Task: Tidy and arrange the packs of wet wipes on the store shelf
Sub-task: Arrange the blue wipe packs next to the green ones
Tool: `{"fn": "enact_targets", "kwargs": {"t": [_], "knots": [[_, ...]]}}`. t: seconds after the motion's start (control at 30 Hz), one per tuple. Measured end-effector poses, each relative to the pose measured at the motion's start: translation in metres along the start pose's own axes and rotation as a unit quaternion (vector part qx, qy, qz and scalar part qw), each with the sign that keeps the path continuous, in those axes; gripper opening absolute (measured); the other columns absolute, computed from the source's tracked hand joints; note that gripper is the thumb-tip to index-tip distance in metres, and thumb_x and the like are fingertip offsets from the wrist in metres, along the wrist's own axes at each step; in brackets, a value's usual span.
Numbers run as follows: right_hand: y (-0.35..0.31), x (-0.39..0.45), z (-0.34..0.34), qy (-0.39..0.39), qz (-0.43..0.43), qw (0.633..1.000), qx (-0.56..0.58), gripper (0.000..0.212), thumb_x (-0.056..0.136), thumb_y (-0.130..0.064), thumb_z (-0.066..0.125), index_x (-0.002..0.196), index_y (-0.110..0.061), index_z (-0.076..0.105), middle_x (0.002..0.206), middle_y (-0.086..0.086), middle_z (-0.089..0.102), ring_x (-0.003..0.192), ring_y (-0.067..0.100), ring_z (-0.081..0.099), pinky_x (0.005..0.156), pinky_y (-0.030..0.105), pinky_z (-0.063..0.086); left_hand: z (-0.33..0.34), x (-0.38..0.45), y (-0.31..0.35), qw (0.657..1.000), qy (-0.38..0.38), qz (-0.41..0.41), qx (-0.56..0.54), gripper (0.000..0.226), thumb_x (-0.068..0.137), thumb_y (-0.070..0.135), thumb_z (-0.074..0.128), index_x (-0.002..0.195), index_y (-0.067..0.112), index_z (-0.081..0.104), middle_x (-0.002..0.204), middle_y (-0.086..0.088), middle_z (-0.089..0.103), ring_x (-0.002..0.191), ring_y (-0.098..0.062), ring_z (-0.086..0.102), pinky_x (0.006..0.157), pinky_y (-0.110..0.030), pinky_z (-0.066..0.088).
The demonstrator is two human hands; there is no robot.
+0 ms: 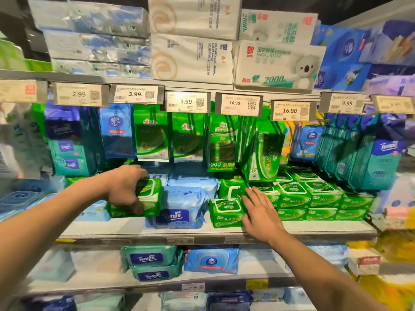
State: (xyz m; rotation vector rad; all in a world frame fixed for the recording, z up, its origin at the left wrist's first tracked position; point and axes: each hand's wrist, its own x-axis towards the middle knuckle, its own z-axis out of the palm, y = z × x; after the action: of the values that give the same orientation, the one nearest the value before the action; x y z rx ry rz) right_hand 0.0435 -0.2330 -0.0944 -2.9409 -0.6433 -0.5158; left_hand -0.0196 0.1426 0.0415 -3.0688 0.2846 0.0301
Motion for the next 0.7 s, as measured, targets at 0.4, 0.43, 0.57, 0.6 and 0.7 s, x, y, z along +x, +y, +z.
{"fn": "enact_targets", "kwargs": {"t": [0.4, 0.43, 0.57, 0.6, 0.7], "knots": [[0.049, -0.056, -0.027, 0.027, 0.106, 0.994, 0.029, 0.064, 0.089, -0.036, 0.037, 0.147, -0.009, 0.033, 0.151, 0.011, 0.032, 0.142, 0.028, 0.023, 0.117, 0.041, 0.022, 0.009, 0.11, 0.17, 0.997, 0.01, 0.066, -0.048, 0.075, 0.053, 0.064, 0.082, 0.104, 0.015, 0.058, 0.1, -0.006, 0.066, 0.087, -0.027, 0.062, 0.078, -0.04, 0.056], [0.053, -0.06, -0.027, 0.029, 0.106, 0.994, 0.028, 0.067, 0.087, -0.04, 0.031, 0.146, -0.009, 0.035, 0.15, 0.011, 0.035, 0.14, 0.028, 0.026, 0.115, 0.043, 0.026, 0.014, 0.119, 0.176, 0.997, 0.008, 0.064, -0.041, 0.073, 0.055, 0.063, 0.082, 0.105, 0.015, 0.058, 0.102, -0.007, 0.066, 0.09, -0.028, 0.062, 0.079, -0.041, 0.056], [0.061, -0.068, -0.025, 0.03, 0.1, 0.994, 0.023, 0.07, 0.083, -0.043, 0.028, 0.141, -0.007, 0.043, 0.144, 0.012, 0.043, 0.135, 0.032, 0.035, 0.11, 0.047, 0.036, 0.028, 0.142, 0.192, 0.998, 0.019, 0.058, 0.004, 0.067, 0.064, 0.057, 0.08, 0.111, 0.017, 0.057, 0.111, -0.007, 0.063, 0.106, -0.031, 0.058, 0.081, -0.039, 0.051], [0.061, -0.068, -0.025, 0.026, 0.099, 0.994, 0.023, 0.07, 0.083, -0.043, 0.029, 0.141, -0.007, 0.043, 0.143, 0.012, 0.043, 0.135, 0.032, 0.035, 0.11, 0.047, 0.036, 0.031, 0.147, 0.194, 0.998, 0.014, 0.06, 0.005, 0.066, 0.065, 0.056, 0.08, 0.113, 0.017, 0.057, 0.113, -0.007, 0.063, 0.108, -0.03, 0.058, 0.081, -0.039, 0.05], [0.056, -0.065, -0.024, 0.015, 0.091, 0.995, 0.026, 0.071, 0.083, -0.043, 0.03, 0.142, -0.006, 0.041, 0.141, 0.012, 0.042, 0.135, 0.032, 0.034, 0.109, 0.047, 0.037, 0.043, 0.159, 0.198, 0.998, -0.011, 0.065, -0.017, 0.064, 0.065, 0.054, 0.082, 0.11, 0.014, 0.06, 0.112, -0.008, 0.064, 0.106, -0.03, 0.059, 0.084, -0.039, 0.053]]}}
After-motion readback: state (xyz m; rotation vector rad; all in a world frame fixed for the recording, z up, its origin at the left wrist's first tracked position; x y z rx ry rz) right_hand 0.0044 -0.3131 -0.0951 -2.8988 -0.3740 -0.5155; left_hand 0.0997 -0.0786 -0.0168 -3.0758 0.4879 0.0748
